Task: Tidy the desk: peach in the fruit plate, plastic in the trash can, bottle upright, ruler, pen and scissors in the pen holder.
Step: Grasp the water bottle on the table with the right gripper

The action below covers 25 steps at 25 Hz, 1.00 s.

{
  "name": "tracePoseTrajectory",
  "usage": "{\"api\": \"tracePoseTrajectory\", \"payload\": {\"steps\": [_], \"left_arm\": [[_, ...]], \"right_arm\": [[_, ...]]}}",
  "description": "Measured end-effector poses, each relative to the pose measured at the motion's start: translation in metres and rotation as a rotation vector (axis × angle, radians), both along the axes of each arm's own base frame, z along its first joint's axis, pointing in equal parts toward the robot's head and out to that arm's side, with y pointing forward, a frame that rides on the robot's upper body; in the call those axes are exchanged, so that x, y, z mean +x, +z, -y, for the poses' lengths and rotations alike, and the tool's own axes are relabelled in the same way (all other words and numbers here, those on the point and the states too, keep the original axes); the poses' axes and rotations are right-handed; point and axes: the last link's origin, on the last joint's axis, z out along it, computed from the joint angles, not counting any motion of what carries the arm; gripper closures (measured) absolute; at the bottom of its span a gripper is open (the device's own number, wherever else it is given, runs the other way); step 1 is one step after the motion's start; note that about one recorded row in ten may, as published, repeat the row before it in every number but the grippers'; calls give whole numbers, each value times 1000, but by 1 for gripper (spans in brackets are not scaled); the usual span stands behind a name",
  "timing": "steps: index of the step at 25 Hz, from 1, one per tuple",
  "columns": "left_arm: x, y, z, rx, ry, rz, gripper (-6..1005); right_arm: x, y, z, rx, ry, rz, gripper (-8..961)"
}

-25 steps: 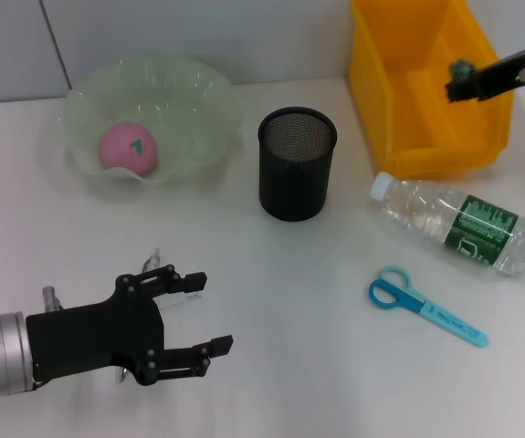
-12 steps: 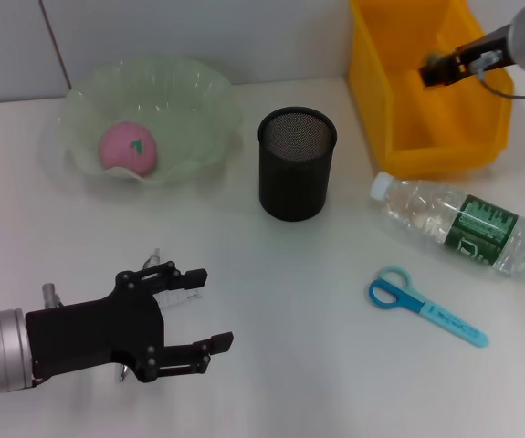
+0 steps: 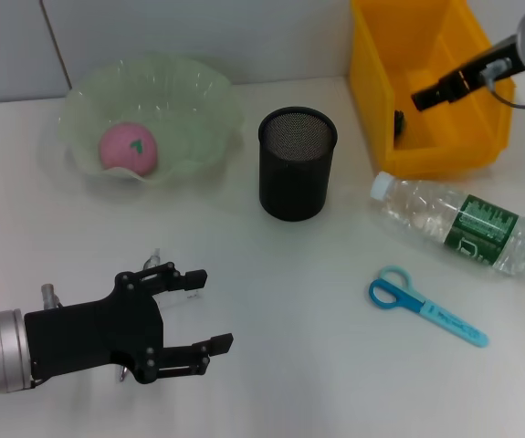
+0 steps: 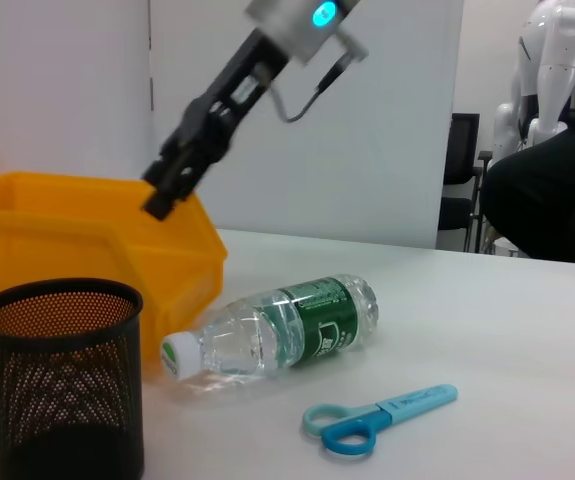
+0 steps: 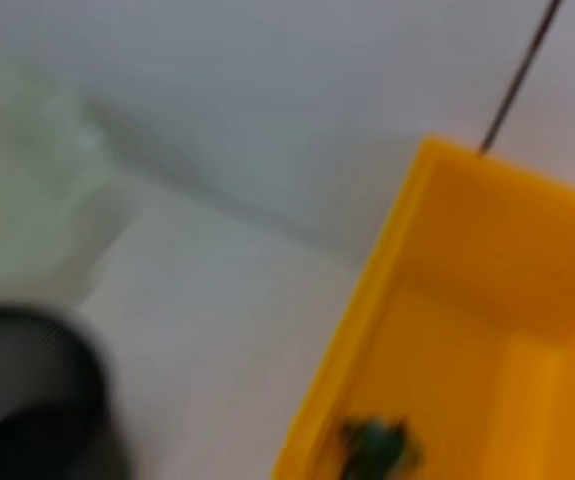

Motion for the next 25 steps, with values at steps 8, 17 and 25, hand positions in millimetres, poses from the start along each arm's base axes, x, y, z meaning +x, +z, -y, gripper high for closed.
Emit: {"api": "tracePoseTrajectory", "payload": {"steps": [8, 17, 25], "left_arm": [[0, 0, 0, -1, -2, -1, 173], [0, -1, 0, -4, 2, 0, 172], [-1, -1, 1, -6, 6, 1, 172]], "right_arm": [[-22, 34, 53, -313, -50, 118, 111], [-9, 31, 49, -404, -28, 247, 110], [10, 5, 45, -482, -41, 278, 111]]}}
